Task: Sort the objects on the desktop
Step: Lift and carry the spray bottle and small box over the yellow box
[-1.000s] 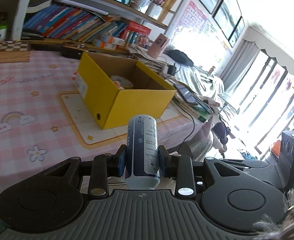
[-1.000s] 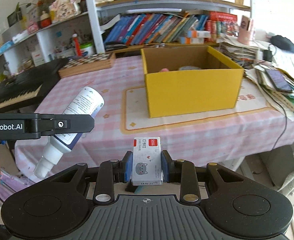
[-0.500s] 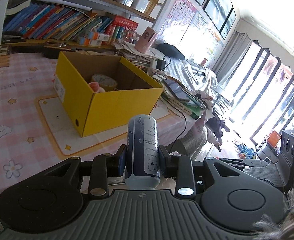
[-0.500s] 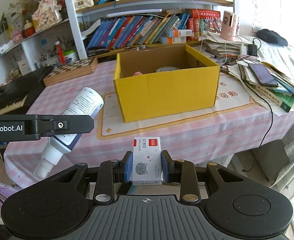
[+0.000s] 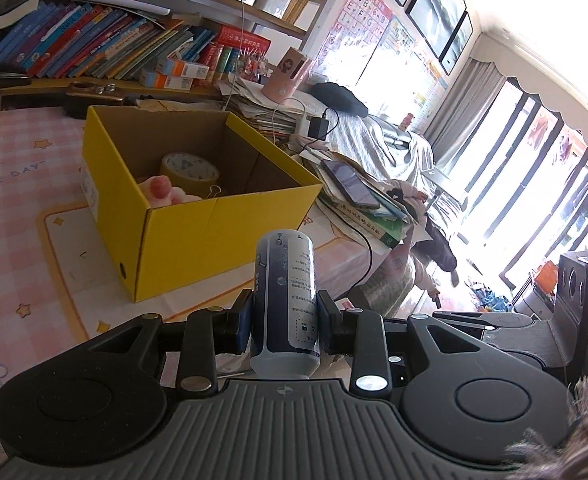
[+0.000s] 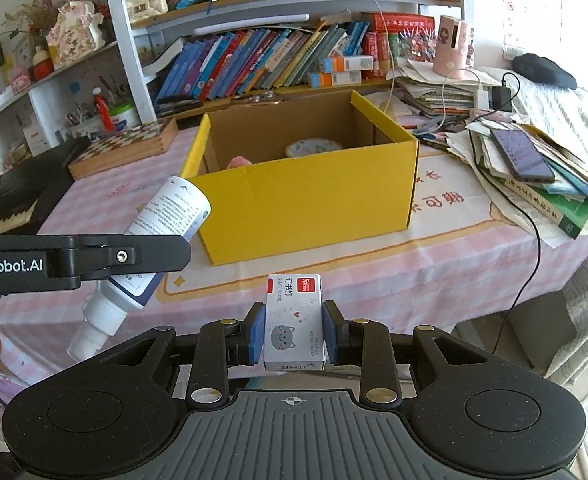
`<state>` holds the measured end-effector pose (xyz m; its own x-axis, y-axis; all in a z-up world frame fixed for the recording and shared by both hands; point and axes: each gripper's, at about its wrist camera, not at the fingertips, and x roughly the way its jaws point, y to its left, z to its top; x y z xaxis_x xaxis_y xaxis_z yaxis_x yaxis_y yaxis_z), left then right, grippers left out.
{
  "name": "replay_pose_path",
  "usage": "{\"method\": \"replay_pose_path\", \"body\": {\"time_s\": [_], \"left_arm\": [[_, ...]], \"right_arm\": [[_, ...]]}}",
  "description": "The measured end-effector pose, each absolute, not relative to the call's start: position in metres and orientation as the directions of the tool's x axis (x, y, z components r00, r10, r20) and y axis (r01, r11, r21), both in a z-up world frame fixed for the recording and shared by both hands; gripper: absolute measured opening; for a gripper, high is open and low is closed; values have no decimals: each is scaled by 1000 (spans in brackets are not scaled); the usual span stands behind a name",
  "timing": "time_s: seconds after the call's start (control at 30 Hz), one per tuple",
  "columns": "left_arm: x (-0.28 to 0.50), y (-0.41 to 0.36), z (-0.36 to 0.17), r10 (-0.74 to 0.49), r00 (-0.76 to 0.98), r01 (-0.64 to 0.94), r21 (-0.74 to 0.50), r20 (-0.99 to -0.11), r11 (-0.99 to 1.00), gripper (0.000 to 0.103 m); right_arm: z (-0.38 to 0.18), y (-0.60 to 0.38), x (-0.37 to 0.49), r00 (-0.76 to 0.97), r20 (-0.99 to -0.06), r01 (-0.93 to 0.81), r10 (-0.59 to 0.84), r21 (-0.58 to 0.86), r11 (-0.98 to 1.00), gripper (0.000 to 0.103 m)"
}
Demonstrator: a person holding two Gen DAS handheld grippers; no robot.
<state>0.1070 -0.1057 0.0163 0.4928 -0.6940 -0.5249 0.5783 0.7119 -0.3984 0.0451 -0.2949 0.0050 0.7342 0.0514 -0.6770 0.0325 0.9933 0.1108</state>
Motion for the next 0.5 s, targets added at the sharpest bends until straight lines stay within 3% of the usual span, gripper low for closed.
{"method": "replay_pose_path", "body": {"time_s": [0.5], "left_arm": [[155, -148, 32, -641, 601, 526, -368, -477, 767, 30]], "right_arm": [[26, -346, 117, 781, -611, -82, 126, 99, 992, 30]]}}
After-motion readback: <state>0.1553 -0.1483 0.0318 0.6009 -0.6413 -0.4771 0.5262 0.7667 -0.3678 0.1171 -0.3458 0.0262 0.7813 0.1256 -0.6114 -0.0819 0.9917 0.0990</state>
